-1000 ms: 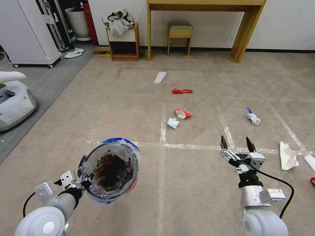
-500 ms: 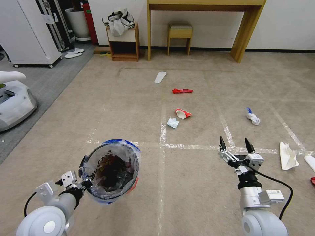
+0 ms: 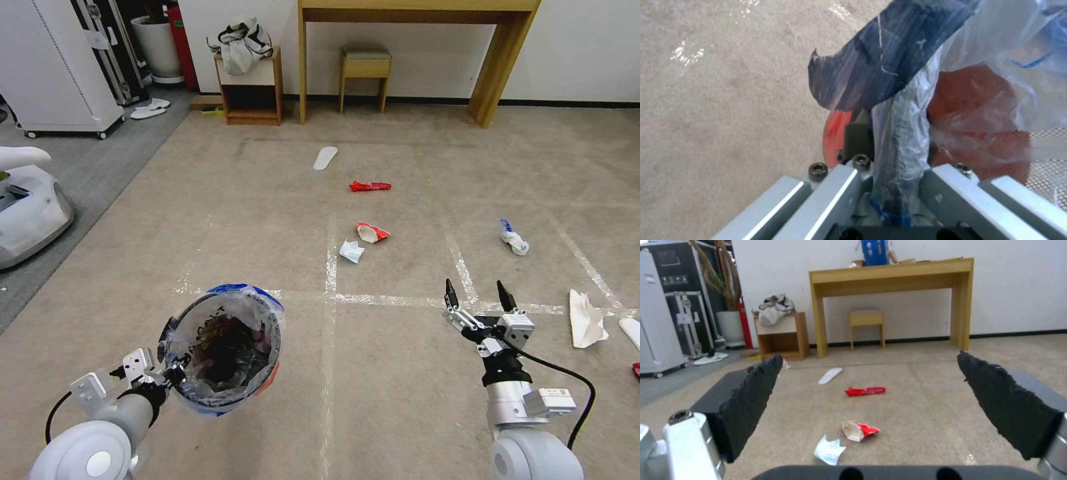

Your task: Pick up the trash bin and place the garbage on the floor into it.

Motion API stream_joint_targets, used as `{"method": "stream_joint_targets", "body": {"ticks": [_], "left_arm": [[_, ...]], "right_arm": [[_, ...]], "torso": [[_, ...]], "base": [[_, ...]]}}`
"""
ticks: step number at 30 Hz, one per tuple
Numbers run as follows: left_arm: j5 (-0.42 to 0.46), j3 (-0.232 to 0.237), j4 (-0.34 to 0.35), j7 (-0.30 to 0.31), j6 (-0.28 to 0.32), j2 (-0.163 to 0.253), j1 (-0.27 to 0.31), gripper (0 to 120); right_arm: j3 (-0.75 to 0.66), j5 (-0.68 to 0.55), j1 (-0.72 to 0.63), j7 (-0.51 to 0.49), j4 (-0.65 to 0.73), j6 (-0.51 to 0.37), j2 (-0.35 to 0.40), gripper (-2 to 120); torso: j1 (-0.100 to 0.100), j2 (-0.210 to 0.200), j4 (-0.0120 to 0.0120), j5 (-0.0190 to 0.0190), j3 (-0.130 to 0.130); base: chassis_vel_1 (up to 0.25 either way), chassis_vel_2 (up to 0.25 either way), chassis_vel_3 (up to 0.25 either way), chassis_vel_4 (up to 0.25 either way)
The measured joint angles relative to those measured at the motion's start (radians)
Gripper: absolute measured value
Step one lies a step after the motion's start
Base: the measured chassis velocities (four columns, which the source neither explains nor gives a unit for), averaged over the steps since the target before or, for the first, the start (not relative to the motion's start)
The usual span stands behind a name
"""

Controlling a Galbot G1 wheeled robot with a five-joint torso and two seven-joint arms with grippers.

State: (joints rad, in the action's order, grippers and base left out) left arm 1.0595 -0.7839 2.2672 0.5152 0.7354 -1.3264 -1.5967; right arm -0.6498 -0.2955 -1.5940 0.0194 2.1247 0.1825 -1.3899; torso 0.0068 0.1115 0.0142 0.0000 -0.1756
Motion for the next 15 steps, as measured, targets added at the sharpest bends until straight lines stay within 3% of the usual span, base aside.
{"method": "stream_joint_targets", "body": {"ticks": [15], "left_arm": [[-0.009, 0.001, -0.001, -0.008, 0.000, -0.005, 0.000, 0]], "right_arm": [[0.002, 0.016, -0.002, 0.000, -0.001, 0.005, -0.005, 100]], "torso": [[0.000, 0.000, 0.0000, 0.0000, 0.000]], "base": [[-0.055, 0.054, 0.050, -0.053]]}}
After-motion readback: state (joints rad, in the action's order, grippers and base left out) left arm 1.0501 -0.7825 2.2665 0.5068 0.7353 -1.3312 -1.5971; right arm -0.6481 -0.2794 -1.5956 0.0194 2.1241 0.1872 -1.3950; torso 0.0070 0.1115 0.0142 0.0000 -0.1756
